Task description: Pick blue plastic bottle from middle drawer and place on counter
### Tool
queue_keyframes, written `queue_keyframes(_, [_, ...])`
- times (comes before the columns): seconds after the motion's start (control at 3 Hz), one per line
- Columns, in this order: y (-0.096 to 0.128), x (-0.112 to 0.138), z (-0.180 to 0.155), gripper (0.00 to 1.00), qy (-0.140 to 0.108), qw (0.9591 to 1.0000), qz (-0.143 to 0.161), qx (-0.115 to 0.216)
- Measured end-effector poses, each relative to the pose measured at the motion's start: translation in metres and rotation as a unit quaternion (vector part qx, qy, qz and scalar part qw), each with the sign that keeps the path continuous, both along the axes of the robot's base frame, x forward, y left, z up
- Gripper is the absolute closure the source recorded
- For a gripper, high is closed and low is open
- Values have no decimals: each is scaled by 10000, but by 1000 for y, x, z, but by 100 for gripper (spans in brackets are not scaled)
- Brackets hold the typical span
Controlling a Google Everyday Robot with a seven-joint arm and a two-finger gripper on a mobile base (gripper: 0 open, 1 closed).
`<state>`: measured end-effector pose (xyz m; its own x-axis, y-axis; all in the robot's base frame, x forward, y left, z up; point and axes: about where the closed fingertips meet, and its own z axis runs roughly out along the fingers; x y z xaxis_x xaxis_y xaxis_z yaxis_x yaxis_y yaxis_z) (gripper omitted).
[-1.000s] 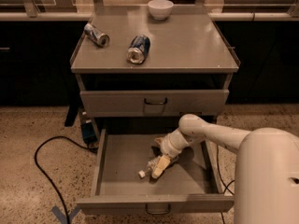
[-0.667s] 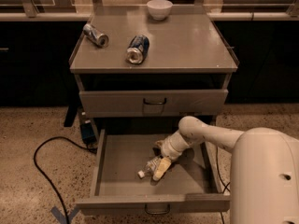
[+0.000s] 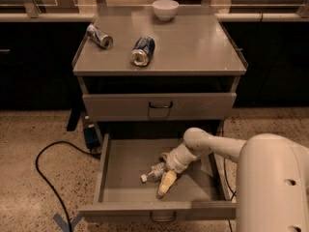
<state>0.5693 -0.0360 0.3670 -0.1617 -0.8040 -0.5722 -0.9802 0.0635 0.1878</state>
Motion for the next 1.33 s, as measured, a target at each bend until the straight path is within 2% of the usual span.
queue_keyframes(0.33, [0, 0, 0, 18, 4, 10000, 1, 0])
queue_keyframes(1.0, [1, -1, 0, 64, 6, 10000, 3, -2])
queue_keyframes(1.33, [1, 5, 48, 87, -147, 9998, -83, 131])
